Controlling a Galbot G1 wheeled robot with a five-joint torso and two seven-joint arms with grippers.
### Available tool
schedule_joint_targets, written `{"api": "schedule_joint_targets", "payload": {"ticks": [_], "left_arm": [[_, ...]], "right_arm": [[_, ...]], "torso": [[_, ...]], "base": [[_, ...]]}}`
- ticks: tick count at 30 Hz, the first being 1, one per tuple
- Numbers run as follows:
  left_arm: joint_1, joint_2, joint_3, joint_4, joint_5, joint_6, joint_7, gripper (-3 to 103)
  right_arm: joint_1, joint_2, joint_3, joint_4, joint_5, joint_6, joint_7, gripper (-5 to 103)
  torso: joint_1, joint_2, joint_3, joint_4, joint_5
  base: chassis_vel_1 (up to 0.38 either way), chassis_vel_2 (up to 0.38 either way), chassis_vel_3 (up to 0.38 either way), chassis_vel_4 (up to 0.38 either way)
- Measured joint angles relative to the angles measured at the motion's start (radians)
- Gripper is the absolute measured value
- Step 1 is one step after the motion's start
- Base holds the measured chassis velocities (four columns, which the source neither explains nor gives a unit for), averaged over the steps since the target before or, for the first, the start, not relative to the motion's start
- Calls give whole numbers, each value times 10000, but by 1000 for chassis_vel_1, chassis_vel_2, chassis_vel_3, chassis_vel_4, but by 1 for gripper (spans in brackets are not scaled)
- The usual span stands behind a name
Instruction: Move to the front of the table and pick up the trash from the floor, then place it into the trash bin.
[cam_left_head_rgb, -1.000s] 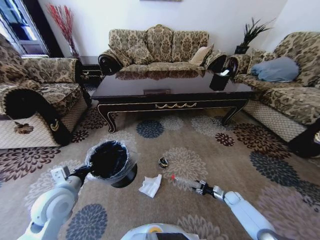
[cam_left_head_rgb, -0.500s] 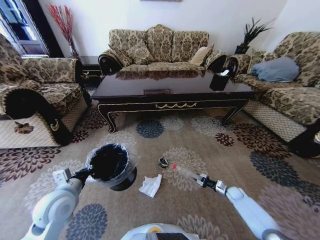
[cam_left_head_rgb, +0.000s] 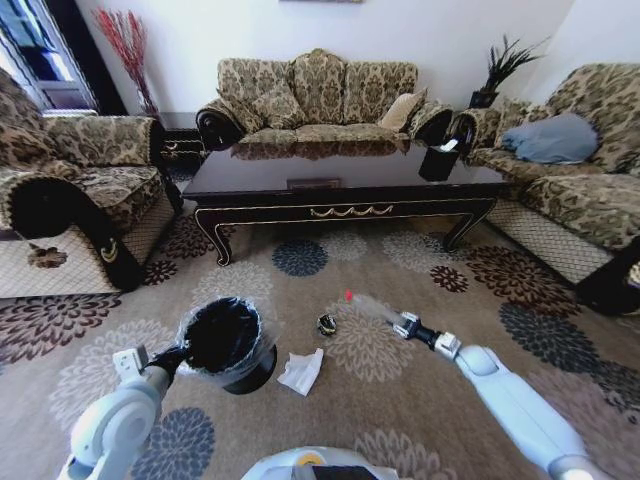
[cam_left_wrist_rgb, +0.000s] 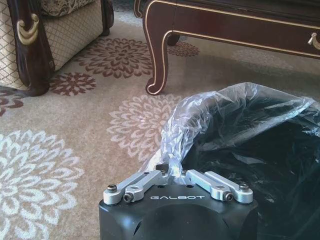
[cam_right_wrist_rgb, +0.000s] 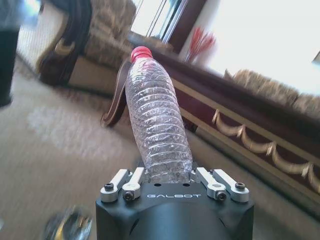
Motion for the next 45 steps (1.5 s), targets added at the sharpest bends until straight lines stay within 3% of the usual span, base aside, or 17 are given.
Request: {"api": "schedule_joint_targets", "payload": {"ticks": [2,8,11,15,20,27,30,35,45], "left_arm": [[37,21,0,3,2,0,-4,3],[4,-6,59,24,-2,-1,-5,3],[-101,-70,203,132,13,-7,2,3],[-255,-82,384,277,17,-14,22,3],[-640,13,641,530,-43,-148,29,3],[-1439,216,1702,1298,-200,-303,17,3],[-1875,173,2303,1720,-192,-302,-33,3],[-2256,97,2662,2068,-104,-303,-35,3],[-2654,26,2906,2233,-121,-308,32,3]], "right_arm": [[74,-146,-212,1060,209,-163,547,31],[420,-342,-887,2687,509,-109,1246,31],[724,-301,-1770,3825,1705,-54,1913,31],[1053,-90,-2589,4615,2173,-182,2292,31],[1398,-61,-3618,5266,1953,-206,2231,31],[2199,9,-5053,5545,1894,-125,2217,31],[3207,430,-6166,4978,1902,-39,2213,31],[3956,947,-7113,4111,1920,86,2065,31],[3865,1309,-7840,3396,1443,148,2039,31]], "torso": [[-1,0,0,0,-1],[0,0,0,-1,0],[0,0,0,0,-3],[0,0,0,1,0],[0,0,0,0,1],[0,0,0,-4,-3],[0,0,1,-2,0],[1,0,1,3,1],[1,0,1,-1,1]], "base": [[0,0,0,0],[0,0,0,0],[0,0,0,0],[0,0,0,0],[0,0,0,0],[0,0,0,0],[0,0,0,0],[0,0,0,0],[0,0,0,0]]}}
